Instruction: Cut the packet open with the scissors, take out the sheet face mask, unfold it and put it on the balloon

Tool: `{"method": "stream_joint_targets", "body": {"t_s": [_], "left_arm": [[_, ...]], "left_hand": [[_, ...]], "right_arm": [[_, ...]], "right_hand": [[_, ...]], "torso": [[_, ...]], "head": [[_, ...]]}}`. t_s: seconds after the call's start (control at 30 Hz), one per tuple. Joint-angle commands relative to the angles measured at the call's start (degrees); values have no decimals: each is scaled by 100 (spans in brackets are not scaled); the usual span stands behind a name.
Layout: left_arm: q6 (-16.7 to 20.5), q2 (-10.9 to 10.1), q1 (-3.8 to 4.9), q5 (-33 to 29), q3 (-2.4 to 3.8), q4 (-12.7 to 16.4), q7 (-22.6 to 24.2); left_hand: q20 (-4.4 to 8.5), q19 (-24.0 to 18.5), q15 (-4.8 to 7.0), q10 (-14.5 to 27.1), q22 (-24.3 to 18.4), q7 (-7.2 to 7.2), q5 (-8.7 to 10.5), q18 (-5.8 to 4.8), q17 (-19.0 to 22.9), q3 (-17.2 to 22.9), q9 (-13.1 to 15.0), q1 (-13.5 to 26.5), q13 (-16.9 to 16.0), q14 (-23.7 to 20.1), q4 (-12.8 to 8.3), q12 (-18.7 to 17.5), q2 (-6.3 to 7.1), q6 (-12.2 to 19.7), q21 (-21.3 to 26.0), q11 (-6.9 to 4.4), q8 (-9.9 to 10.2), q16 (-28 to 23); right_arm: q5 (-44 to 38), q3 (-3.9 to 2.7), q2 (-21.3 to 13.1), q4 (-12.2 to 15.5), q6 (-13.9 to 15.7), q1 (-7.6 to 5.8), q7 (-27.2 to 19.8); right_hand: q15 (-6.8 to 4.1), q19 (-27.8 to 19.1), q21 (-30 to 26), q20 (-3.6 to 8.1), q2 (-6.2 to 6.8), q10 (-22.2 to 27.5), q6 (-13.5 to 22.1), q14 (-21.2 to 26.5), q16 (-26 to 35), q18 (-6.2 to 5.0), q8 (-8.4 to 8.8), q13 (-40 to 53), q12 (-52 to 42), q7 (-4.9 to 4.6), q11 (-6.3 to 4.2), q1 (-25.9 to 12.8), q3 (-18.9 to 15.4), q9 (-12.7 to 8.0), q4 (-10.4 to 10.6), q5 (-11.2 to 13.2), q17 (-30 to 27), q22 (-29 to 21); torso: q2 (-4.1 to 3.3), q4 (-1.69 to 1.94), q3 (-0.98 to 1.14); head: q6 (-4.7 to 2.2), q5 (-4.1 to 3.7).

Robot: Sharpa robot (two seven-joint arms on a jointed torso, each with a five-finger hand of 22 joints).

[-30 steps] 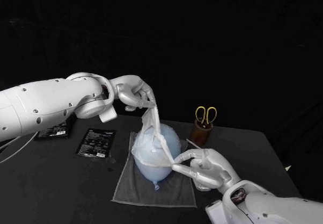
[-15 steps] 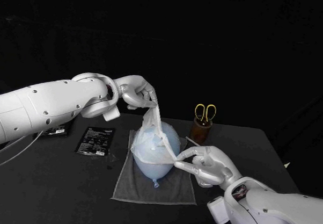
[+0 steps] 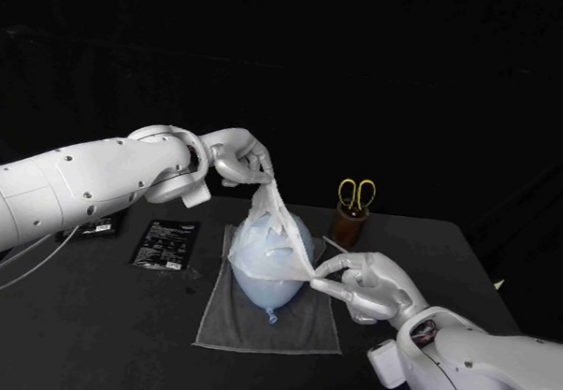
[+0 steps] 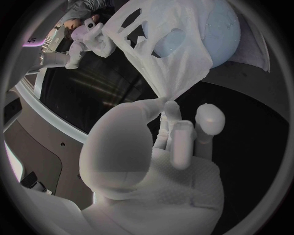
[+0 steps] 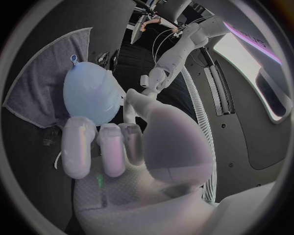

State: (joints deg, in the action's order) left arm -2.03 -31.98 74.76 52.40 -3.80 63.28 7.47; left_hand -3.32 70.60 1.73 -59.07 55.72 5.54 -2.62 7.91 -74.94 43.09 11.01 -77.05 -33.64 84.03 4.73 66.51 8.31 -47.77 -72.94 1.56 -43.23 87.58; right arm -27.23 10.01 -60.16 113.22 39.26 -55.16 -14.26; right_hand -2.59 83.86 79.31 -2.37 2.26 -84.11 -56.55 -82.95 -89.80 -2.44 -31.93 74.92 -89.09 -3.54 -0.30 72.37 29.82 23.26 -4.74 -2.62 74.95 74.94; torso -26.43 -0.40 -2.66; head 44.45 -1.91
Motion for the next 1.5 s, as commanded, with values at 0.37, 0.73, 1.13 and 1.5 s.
{"method": "stream_joint_targets", "body": {"t_s": [0.37,0.73,1.13,1.5], "left_arm": [[41,69,-14,17,6,-72,-3],[40,75,-15,0,6,-79,6],[53,90,-15,-42,5,-41,36],[225,204,-40,-95,5,-158,-37]], "left_hand": [[-11,33,34,-7,11,34,-18,-108,-472,10,262,7,-15,263,-34,-25,-50,-4,-29,-8,-15,19],[-11,33,34,-7,11,34,-18,-108,-472,10,262,7,-15,263,-34,-25,-50,-4,-29,-8,-15,19],[-15,33,27,4,19,46,-17,-110,-469,-3,259,16,-4,261,-45,-30,-49,15,-35,3,-4,20],[-40,20,-9,69,25,96,-16,-112,-476,-68,227,35,48,259,-67,-59,-71,130,-42,45,85,26]], "right_arm": [[-3,3,36,-86,-8,6,-110],[62,4,48,-213,73,6,-129],[158,4,83,-297,103,6,-165],[70,18,119,-294,130,48,-243]], "right_hand": [[-146,239,13,17,-31,-544,-30,-705,-20,19,-23,1443,-29,-1,-34,-12,42,58,0,-18,1505,1204],[-146,236,7,17,-30,-545,-29,-705,-20,18,-27,1445,-30,-1,-34,-20,50,60,0,-18,1505,1202],[-146,222,-33,17,-22,-523,-18,-705,-20,10,-30,1414,0,-3,-33,-38,60,60,2,-18,1505,1190],[-146,201,-92,17,3,-486,14,-705,-20,-3,-32,1362,52,-5,-31,-64,83,60,-5,-17,1505,1173]], "torso": [[-8,13,-3],[-4,6,-2],[-6,2,0],[-8,-3,3]], "head": [[26,-21],[22,-33],[37,-52],[54,-51]]}}
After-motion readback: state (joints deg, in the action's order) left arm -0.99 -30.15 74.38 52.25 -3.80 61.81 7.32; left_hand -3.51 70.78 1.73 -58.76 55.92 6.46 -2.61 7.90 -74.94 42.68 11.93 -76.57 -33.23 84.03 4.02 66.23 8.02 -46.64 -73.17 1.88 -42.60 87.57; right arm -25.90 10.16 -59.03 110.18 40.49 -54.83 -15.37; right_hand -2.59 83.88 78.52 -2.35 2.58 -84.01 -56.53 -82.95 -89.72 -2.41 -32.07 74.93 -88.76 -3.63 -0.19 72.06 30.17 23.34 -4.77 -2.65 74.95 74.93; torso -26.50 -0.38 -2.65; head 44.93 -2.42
